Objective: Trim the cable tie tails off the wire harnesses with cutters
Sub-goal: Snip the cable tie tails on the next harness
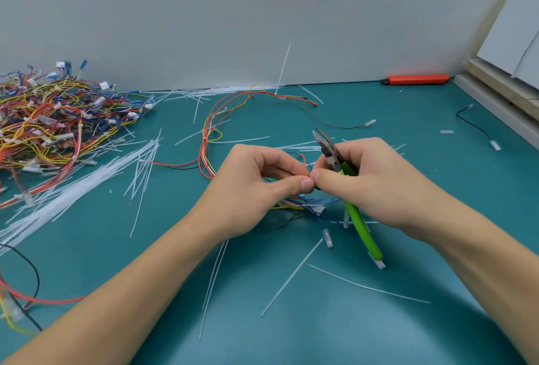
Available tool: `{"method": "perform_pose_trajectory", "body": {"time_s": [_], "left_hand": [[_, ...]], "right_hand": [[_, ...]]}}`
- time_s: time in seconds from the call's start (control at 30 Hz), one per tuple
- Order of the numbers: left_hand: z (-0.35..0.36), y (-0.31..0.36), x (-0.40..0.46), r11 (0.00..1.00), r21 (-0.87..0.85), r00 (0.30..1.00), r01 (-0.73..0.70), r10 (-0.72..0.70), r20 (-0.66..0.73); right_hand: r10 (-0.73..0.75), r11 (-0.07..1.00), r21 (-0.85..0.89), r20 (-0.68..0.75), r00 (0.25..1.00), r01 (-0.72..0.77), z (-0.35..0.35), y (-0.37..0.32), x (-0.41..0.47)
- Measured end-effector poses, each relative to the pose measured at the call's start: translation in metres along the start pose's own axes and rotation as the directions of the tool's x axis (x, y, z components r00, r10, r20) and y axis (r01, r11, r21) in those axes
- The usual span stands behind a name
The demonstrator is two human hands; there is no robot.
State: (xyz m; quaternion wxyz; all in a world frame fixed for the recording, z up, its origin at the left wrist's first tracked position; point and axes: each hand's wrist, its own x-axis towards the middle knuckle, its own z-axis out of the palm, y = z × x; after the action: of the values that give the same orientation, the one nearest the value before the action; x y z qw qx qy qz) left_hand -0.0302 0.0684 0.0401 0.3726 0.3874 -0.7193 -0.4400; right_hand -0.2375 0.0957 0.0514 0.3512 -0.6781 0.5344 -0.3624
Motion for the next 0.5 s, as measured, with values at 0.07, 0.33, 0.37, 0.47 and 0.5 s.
{"method": "perform_pose_trajectory", "body": {"time_s": [0.07, 0.33, 0.37, 0.47, 0.5], "left_hand": [[-0.003, 0.000, 0.000, 0.996, -0.075, 0.997, 0.053, -0.049, 0.051], [0.001, 0.007, -0.001, 0.984, -0.119, 0.989, 0.134, -0.125, 0.080], [0.002, 0.008, -0.001, 0.984, -0.115, 0.989, 0.137, -0.129, 0.076], [0.004, 0.010, -0.001, 0.982, -0.106, 0.986, 0.154, -0.145, 0.085], [0.005, 0.010, -0.001, 0.983, -0.098, 0.985, 0.155, -0.146, 0.089]], "right_hand": [[-0.001, 1.000, -0.002, 0.014, 1.000, 0.001, 0.000, 0.001, 0.000], [-0.048, 0.999, 0.006, 0.062, 0.997, 0.047, 0.004, -0.004, -0.001], [-0.050, 0.999, 0.009, 0.063, 0.997, 0.049, 0.004, -0.005, -0.001], [-0.047, 0.999, 0.025, 0.079, 0.996, 0.045, 0.006, -0.006, -0.002], [-0.039, 0.999, 0.034, 0.082, 0.996, 0.036, 0.006, -0.007, -0.002]]}}
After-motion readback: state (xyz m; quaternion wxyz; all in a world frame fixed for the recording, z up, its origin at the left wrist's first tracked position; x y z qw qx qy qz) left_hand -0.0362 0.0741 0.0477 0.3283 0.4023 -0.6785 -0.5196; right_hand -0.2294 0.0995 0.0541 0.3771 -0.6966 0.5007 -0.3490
